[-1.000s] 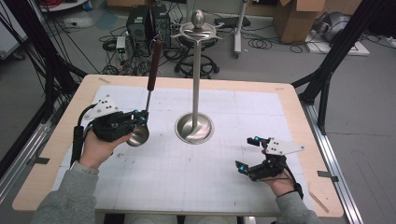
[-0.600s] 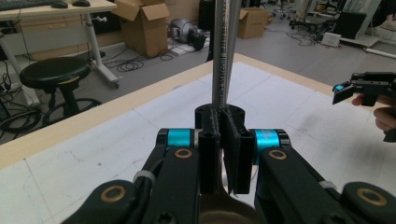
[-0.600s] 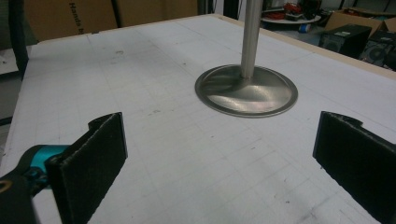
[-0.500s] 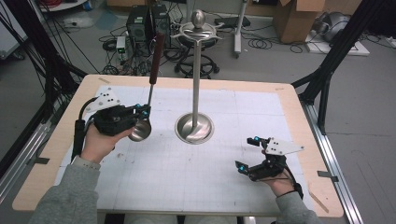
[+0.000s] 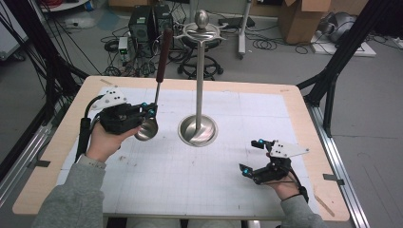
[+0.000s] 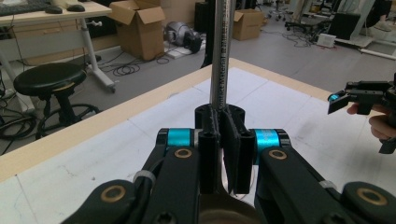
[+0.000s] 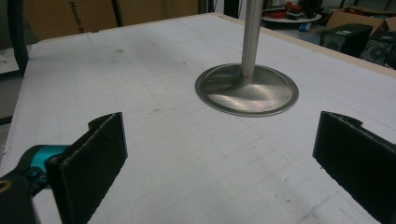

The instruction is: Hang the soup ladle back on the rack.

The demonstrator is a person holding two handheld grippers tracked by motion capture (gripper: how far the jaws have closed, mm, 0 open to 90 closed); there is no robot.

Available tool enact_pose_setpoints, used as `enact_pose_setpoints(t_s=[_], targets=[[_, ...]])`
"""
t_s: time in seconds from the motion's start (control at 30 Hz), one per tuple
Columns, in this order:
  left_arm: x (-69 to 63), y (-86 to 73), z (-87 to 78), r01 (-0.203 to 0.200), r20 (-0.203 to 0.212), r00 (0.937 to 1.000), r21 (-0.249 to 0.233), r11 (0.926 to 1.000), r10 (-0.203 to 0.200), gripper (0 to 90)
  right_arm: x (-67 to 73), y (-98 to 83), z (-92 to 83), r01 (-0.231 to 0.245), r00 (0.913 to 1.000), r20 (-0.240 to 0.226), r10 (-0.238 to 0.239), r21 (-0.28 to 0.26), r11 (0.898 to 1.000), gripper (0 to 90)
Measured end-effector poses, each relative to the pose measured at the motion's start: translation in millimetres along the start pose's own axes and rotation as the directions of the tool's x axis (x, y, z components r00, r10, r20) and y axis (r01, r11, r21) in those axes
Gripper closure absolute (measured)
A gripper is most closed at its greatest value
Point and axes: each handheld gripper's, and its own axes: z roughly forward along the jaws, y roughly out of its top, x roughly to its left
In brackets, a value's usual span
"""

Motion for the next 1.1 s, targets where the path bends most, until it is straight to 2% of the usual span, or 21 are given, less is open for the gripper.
enact_pose_setpoints(t_s=[0.27,1.1], targets=[[-1.5,2.1,4.0,-0.01,-0.001,0.9999,0.013,0.9999,0.01,84.6,0.2,-0.1,0.4,-0.003,1.0,-0.001,0.003,0.002,1.0,1.8],[-1.4,6.6,16.8,0.003,0.003,1.0,0.032,0.9995,-0.003,84.5,0.8,0.1,0.3,-0.005,1.0,-0.005,0.005,0.004,1.0,1.8]])
